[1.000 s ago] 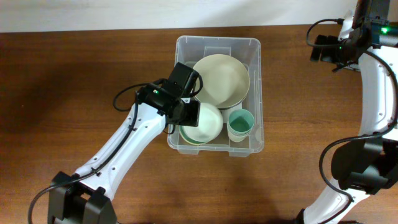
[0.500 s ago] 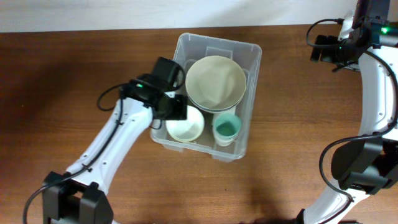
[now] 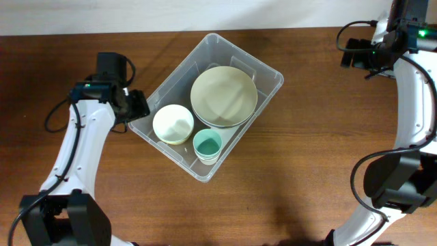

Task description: Pack container

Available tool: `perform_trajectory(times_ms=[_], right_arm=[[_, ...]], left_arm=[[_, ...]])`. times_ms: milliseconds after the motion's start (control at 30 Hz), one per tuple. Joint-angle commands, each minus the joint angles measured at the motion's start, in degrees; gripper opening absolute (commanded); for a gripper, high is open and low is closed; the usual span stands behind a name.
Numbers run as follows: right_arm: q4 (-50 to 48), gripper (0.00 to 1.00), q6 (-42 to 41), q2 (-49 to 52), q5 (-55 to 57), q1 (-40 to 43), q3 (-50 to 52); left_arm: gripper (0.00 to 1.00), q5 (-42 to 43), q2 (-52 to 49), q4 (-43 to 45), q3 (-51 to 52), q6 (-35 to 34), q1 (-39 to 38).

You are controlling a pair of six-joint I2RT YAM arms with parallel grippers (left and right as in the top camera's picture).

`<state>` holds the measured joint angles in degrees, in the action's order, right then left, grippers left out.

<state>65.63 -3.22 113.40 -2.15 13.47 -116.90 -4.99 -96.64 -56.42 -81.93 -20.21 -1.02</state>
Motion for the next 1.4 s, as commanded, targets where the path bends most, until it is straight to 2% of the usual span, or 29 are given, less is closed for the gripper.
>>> perform_trajectory(times_ms=[0,200,233,267,300,333,733,900,1000,1200,1367], right_arm=[[0.00,0.99,-0.63,-0.55,0.48,0.26,-0.52],[0.00,0.99,-0.63,-0.55,0.48,0.26,-0.52],[-0.02,0.99,-0.63,-0.55,0.48,0.26,-0.52],[-0.02,0.99,-0.63,-0.55,0.48,0.26,-0.52],[0.00,0.99,-0.63,-0.55,0.50,0.26,-0.52],[-0.02,0.99,-0.63,-0.55,0.48,0.26,-0.52],[0.00,0.99,-0.63,-0.55,0.50,0.26,-0.52],[0.00,0.99,-0.63,-0.55,0.48,0.26,-0.52],[0.00,0.99,-0.63,-0.55,0.50,0.26,-0.52],[0.00,0.99,-0.63,-0.55,0.48,0.26,-0.52],[0.00,0.99,-0.63,-0.55,0.48,0.26,-0.52]], left_arm=[[0.73,-0.37,-0.20,-0.13,-0.26,-0.13,0.07],[0.73,-0.42,-0.20,3.13,-0.26,-0.15,2.25],[0.62,-0.11,-0.20,3.78,-0.26,-0.13,3.17],[0.43,0.87,-0.20,4.28,-0.26,-0.11,3.80],[0.19,1.79,-0.20,4.59,-0.26,-0.11,4.28],[0.01,3.37,-0.20,5.25,-0.26,-0.13,5.22],[0.00,4.24,-4.55,7.58,3.69,-0.04,6.12],[0.01,17.81,-6.86,6.67,3.69,5.73,5.77],[0.00,22.23,-6.56,5.18,3.69,6.82,4.74],[0.00,23.10,-6.51,-2.47,3.69,6.80,-4.04],[0.01,23.26,-6.51,-2.54,3.54,5.66,-10.95]])
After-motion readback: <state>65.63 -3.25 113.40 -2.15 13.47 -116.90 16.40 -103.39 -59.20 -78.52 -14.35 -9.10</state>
